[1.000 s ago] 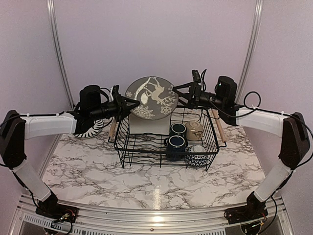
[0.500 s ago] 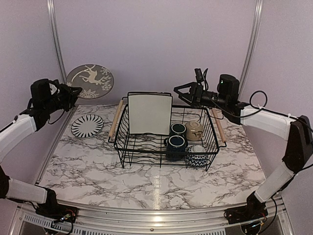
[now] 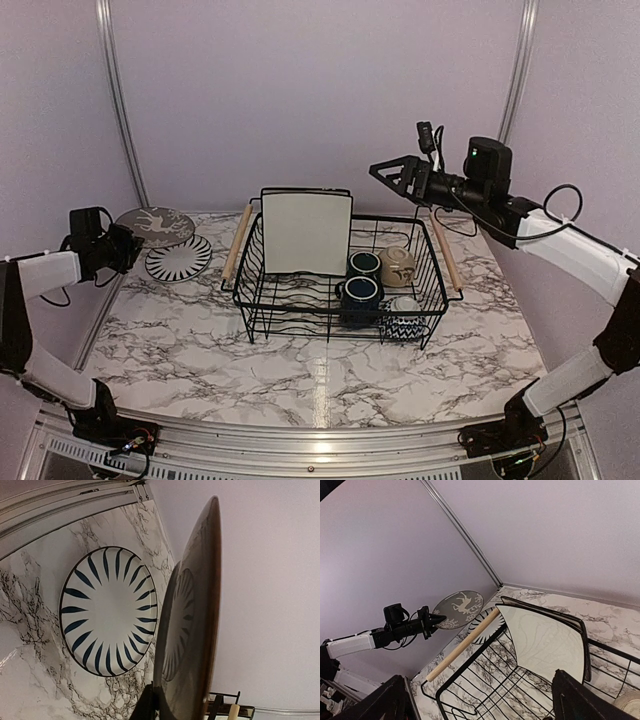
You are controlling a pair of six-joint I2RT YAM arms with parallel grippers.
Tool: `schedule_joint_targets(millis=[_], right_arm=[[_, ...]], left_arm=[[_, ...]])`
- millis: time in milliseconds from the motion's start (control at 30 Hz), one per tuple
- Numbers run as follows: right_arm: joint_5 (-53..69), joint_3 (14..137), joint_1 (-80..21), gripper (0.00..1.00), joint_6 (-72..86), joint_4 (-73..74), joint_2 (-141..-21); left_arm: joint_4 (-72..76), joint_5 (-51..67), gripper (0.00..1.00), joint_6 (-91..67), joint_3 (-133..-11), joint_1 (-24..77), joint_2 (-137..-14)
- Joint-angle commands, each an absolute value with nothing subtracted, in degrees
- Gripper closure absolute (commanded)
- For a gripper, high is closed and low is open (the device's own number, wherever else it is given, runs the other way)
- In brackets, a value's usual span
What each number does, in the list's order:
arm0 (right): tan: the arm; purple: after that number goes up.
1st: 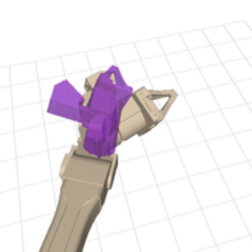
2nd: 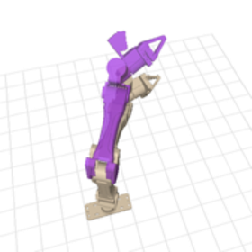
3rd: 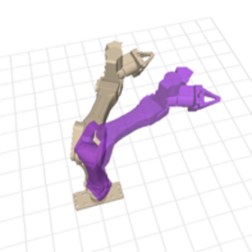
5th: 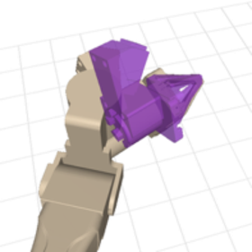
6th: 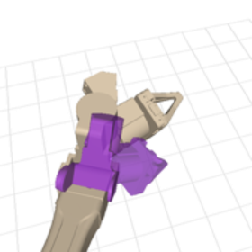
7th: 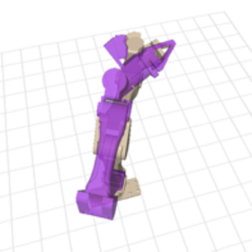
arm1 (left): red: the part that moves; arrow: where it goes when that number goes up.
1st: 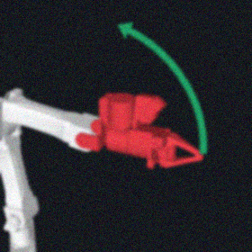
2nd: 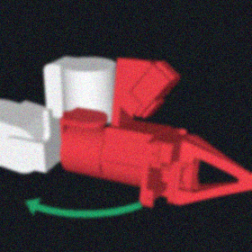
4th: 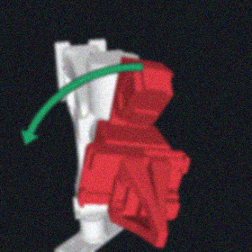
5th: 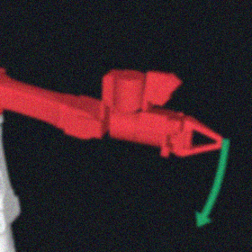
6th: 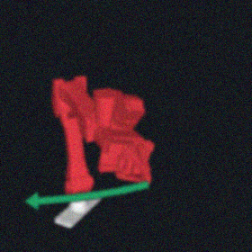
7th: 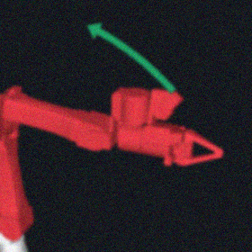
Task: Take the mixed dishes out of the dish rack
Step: Place the plate on the plate.
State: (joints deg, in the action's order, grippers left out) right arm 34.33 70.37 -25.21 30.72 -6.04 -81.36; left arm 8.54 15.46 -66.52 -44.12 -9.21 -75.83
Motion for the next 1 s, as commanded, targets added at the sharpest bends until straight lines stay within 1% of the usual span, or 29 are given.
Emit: schedule_joint_targets(millis=[0, 200, 400, 700, 767, 900, 967], right_arm=[[31.02, 71.70, -24.84, 0.02, 28.09, -2.08, -79.60], [29.64, 70.85, -24.86, 0.01, 27.61, -1.43, -78.11], [29.23, 70.67, -24.82, 0.01, 27.10, -1.14, -78.04], [29.37, 70.23, -24.83, 0.01, 27.13, -1.32, -78.46], [29.19, 70.09, -24.83, 0.02, 26.99, -1.36, -78.61], [29.48, 69.92, -24.83, 0.01, 27.23, -1.78, -79.12], [29.81, 70.00, -24.87, 0.02, 27.37, -2.08, -79.34]], left_arm=[[24.74, 21.54, 1.00, -67.89, -44.03, -9.22, -81.22], [32.39, 22.81, 1.00, -71.05, -42.20, -9.14, -88.48], [34.46, 25.18, 1.00, -71.08, -43.51, -9.14, -95.40], [37.79, 26.11, 1.00, -71.48, -44.16, -9.12, -100.18], [37.73, 26.69, 0.94, -71.25, -44.63, -9.14, -100.92], [37.31, 26.72, 0.76, -71.02, -44.65, -9.15, -101.74], [36.53, 26.93, 0.69, -70.78, -44.86, -9.11, -101.85]])
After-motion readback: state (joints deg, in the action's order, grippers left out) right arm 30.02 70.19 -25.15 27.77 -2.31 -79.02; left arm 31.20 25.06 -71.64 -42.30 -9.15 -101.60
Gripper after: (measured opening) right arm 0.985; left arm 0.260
